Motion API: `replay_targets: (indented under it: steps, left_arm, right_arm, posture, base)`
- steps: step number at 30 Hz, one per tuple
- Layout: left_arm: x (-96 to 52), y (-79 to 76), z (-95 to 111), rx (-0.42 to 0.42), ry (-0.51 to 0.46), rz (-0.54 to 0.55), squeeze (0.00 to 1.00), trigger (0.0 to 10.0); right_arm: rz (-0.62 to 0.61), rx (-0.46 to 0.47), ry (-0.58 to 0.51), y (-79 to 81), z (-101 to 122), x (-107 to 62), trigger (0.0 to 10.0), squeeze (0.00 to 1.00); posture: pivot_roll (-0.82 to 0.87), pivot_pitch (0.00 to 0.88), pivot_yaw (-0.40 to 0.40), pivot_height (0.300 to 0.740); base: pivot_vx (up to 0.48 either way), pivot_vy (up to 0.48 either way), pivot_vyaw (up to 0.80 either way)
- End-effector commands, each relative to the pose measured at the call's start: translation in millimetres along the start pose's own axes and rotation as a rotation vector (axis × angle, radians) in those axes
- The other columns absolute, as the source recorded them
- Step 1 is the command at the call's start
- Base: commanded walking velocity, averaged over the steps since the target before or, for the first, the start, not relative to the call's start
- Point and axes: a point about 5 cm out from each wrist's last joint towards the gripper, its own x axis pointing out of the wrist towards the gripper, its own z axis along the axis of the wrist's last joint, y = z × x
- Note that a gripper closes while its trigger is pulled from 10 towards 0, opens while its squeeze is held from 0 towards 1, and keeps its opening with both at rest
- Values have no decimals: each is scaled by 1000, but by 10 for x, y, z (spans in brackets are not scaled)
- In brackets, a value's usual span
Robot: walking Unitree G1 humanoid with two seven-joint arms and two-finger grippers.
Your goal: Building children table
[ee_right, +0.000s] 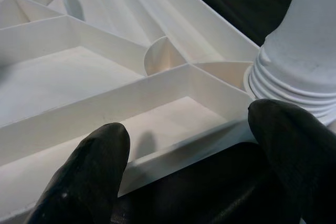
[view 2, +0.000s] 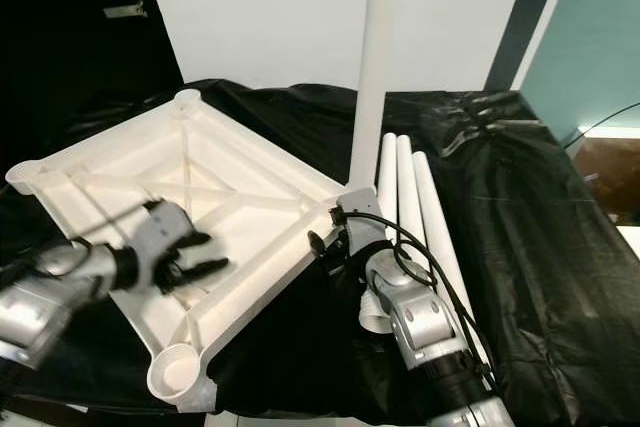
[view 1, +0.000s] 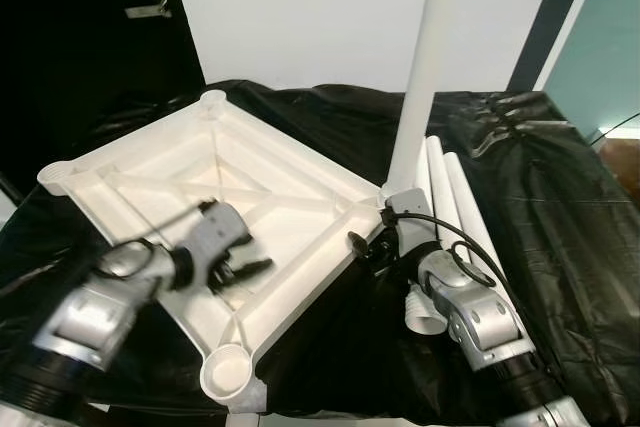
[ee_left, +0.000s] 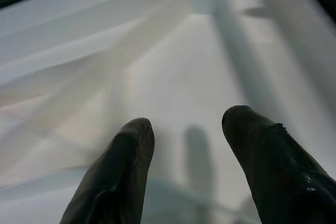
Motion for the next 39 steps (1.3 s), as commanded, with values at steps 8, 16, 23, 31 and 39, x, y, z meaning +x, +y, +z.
replay_targets:
  steps: [8,16,23,31,39]
  left_arm:
    - [-56,143,-63,4,26,13,0,10000]
    - [-206,356,-111,8,60,98,0,10000]
    - [-237,409,-102,9,44,139,0,10000]
    - [-249,389,-152,7,53,129,0,10000]
    - [-341,407,-242,13,107,116,0,10000]
  right_arm:
    - [-111,62,85,-26,-201,-197,10000,0]
    - [-145,81,-2,-19,-120,-257,10000,0]
    - [-257,170,-153,-228,90,-240,10000,0]
    - [-217,165,-98,-162,61,-229,10000,0]
    - [-120,151,-1,-5,-30,-234,10000,0]
  posture:
    - [-44,0,15,740]
    - [-45,0,16,740]
    - [-43,1,18,740]
    - [-33,0,6,740]
    - [-30,0,1,740]
  base:
    - [0,0,0]
    - [0,0,0]
    - [0,0,0]
    - [0,0,0]
    - [0,0,0]
